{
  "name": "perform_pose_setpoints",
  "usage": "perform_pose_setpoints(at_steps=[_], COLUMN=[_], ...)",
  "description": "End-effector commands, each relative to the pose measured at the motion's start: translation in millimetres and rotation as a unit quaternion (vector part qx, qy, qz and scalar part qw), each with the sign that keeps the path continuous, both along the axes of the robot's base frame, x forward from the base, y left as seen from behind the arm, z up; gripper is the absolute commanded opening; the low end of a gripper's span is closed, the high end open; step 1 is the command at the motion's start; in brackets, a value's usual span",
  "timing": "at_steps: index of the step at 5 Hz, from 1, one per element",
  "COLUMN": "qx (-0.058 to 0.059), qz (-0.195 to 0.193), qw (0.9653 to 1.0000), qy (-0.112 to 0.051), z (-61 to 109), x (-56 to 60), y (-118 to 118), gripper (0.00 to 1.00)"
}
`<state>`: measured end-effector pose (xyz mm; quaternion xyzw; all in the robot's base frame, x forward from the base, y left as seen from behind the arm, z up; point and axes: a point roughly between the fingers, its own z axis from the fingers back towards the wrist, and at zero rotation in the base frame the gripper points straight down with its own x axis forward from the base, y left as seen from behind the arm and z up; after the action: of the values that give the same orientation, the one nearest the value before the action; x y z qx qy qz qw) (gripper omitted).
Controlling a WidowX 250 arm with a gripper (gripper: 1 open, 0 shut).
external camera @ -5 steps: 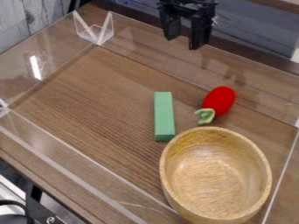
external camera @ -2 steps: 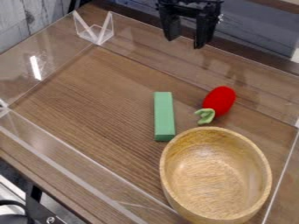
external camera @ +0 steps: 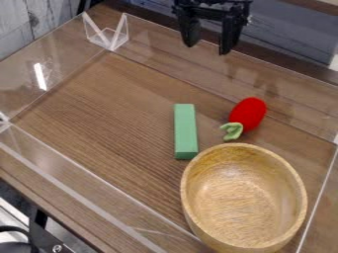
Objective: Move the red object to the right side of the table
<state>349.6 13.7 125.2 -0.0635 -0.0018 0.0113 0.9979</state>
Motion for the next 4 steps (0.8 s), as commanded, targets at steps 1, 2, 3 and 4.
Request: perform_pose_setpoints(at_steps=[1,2,3,4], qx=[0.006,0.008,0.009,0.011], qz=[0.005,0.005,0.02,0.021], qw=[0.9996,0.9996,0.9992,0.9986], qy=[-0.027,-0.028,-0.035,-0.048], z=[4.8,-7.5,-0.6,6.1], x=[-2.8,-6.0,-10.2,-9.9], y=[8,14,13,29], gripper=[1.0,1.0,1.0,1.0])
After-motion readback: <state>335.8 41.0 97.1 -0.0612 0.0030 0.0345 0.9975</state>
